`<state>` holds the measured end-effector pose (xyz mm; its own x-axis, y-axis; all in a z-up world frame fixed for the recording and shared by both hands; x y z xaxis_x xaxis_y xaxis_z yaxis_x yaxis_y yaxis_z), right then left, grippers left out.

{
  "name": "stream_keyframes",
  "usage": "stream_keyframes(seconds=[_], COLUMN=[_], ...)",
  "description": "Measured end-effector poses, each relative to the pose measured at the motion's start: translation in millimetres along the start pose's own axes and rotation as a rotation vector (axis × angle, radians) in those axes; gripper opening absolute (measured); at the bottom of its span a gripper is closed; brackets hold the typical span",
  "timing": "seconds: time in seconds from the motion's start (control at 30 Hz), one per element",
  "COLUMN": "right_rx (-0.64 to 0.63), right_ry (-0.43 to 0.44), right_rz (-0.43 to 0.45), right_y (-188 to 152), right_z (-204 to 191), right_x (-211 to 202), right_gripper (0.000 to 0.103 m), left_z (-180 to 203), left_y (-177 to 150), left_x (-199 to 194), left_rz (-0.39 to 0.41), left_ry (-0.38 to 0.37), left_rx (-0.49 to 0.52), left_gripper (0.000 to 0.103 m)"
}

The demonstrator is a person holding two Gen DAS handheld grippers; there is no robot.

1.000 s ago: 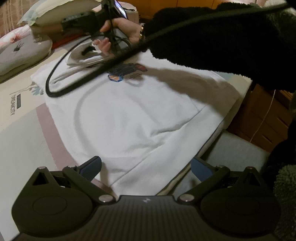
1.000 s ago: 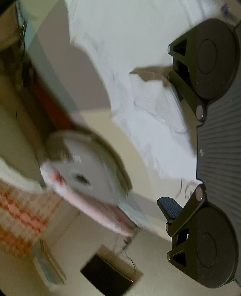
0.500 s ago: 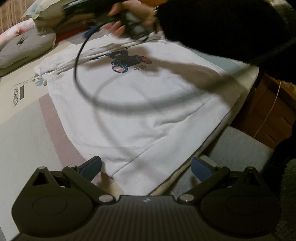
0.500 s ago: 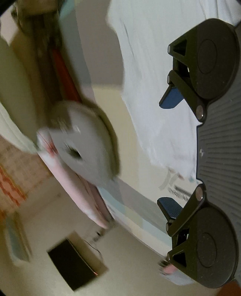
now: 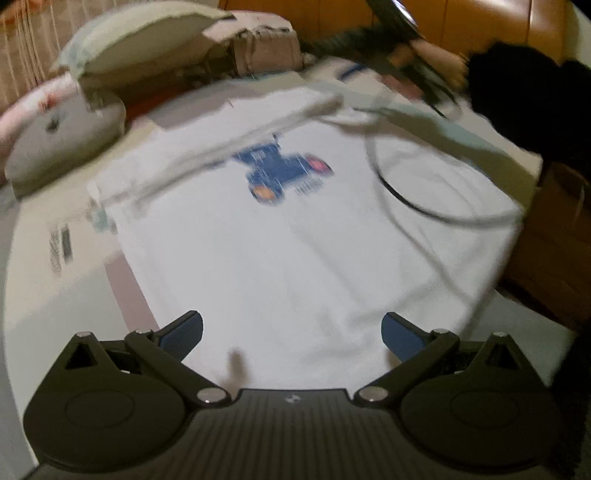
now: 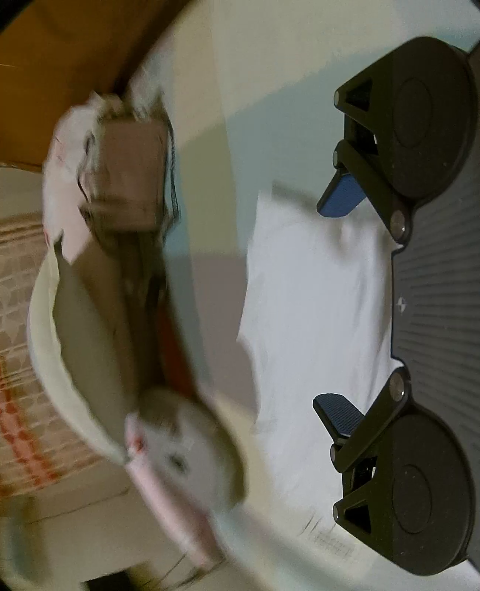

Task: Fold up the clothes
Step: 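Move the right gripper back away from the folded sweatshirt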

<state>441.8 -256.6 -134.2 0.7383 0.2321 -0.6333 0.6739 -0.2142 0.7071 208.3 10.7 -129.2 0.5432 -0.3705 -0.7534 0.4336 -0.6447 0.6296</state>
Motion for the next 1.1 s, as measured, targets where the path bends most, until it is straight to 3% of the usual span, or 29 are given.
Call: stream_keyframes(seconds=[0.1,0.23,0.4,0.57,0.63,0.73,0.8,0.87,0.97,1.1], right_rx=[-0.05,-0.112,-0.265,-0.399,-0.344,-0.218,-0.227,-0.223,-0.131,-0.068], right_ry=[-0.059,-0.071,-0.091,-0.099,-0.06,0.006,-0.028,-0.033,-0.021,-0.084], right_rz=[0.008,0.056,0.08,0.034,0.032,-0.018,-0.045,-0.025,0.027,0.113], right_y=[-7.4,-0.2,2.9,-23.0,-32.3,-36.1,-41.4,-42.8,-34.4,-4.7], right_z=[12.7,1.7,-29.3,-30.5,-13.9,11.5,22.9,29.8,45.4,55.8], right_x=[1.7,11.9,42.4,65.6,59.2,47.3,40.2,26.6,1.3,-10.6], right_gripper=[0.103,0.103,0.103,0.103,0.103,0.103,0.103,0.103,0.103,0.103], left_z=[-25.4,-73.5,-148.6,-180.4,-177.2,-157.5,-149.3,-149.0,-152.8,-157.5], left_y=[29.5,79.8,127.6,109.7,88.7,74.2,75.6,84.6,105.4,121.0], left_x=[15.1,45.7,112.6,184.8,187.8,171.9,162.8,151.1,140.2,164.7], left_rz=[0.037,0.109,0.159,0.063,0.07,0.062,0.029,0.03,0.103,0.102], left_ry=[0.053,0.125,0.164,0.108,0.082,0.052,0.051,0.076,0.076,0.084], left_rx=[0.036,0.049,-0.078,-0.289,-0.332,-0.275,-0.221,-0.215,-0.224,-0.279], left_gripper=[0.102,0.102,0.102,0.102,0.102,0.102,0.102,0.102,0.102,0.102])
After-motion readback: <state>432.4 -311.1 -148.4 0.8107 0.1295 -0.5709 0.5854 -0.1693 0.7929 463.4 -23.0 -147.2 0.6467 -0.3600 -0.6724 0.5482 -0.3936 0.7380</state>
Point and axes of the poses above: each gripper's, at about its wrist camera, not at the fingertips, and x roughly the way its jaws point, z to its right, y to its top, the point moved 7 cm from there along x, roughly the way its jaws point, and after that the axes turned 9 degrees about x, right-handed, at the moved point
